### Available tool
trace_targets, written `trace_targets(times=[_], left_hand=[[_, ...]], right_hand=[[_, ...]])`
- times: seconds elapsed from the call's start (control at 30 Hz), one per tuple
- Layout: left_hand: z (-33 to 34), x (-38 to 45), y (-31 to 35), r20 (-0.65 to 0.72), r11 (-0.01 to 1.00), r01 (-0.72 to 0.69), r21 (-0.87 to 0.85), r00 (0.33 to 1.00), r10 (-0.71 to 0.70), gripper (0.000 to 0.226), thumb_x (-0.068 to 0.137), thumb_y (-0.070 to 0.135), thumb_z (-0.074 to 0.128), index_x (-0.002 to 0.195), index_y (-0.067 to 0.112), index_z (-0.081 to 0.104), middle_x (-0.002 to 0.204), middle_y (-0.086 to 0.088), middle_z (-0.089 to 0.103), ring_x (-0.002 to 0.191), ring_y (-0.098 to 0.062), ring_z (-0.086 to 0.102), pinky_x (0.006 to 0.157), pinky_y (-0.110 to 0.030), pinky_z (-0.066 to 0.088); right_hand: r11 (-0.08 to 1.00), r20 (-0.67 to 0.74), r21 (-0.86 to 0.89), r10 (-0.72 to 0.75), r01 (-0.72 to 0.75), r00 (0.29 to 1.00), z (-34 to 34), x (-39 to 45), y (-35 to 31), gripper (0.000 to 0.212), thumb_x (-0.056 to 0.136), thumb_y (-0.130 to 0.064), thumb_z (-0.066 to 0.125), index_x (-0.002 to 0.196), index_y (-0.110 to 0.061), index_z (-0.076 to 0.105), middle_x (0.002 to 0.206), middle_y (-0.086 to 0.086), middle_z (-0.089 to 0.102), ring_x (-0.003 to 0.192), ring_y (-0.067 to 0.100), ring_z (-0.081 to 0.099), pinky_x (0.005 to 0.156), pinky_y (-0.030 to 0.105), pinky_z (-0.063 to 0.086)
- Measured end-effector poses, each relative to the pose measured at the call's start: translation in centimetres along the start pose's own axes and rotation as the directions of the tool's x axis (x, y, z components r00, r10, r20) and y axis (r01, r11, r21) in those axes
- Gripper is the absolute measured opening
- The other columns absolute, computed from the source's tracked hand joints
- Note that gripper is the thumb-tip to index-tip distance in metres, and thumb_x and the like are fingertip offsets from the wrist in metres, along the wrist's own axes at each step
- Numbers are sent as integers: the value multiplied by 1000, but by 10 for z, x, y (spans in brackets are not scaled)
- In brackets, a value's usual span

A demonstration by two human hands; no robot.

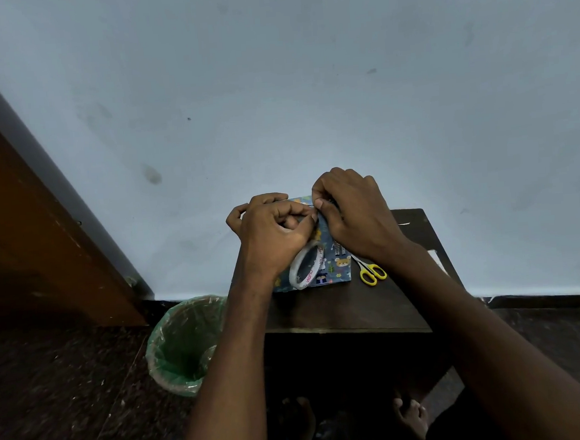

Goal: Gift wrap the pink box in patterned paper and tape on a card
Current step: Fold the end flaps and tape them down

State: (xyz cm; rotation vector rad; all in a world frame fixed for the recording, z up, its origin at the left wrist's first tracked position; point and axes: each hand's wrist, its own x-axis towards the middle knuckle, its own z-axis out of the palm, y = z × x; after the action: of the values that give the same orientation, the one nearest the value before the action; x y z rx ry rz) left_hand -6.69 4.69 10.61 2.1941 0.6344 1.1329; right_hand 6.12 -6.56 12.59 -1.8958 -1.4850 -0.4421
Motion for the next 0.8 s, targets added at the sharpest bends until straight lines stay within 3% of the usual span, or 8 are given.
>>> trace_targets(times=[0.27,0.43,0.57,0.8], left_hand=[[-1,2,4,1,996,75,-43,997,-75,19,69,67,64,64,49,68,54,28,63,113,12,58,112,-54,40],[-2,4,2,44,996,88,2,995,-88,28,71,65,65,71,40,78,55,26,63,111,2,65,114,-54,34],[-3,2,3,31,993,50,106,998,-53,24,76,54,69,69,32,77,56,26,62,118,7,59,116,-53,21],[2,-1,2,-23,992,50,113,999,-47,30,81,45,66,63,21,70,61,11,67,107,13,54,112,-45,21]], right_hand=[[1000,-10,-22,18,-18,1000,0,0,-5,21,90,-4,52,93,-23,47,87,-7,48,80,21,43,77,47,38],[998,-10,-58,37,-37,999,1,2,-8,17,93,-8,51,94,-25,48,89,-8,49,82,21,45,79,47,39],[995,-1,-93,48,-47,999,2,3,-9,18,89,-9,56,93,-25,52,89,-8,50,83,21,46,78,46,39],[993,-18,-104,55,-56,998,5,3,-9,16,89,-10,60,93,-25,57,89,-7,52,85,21,49,78,46,40]])
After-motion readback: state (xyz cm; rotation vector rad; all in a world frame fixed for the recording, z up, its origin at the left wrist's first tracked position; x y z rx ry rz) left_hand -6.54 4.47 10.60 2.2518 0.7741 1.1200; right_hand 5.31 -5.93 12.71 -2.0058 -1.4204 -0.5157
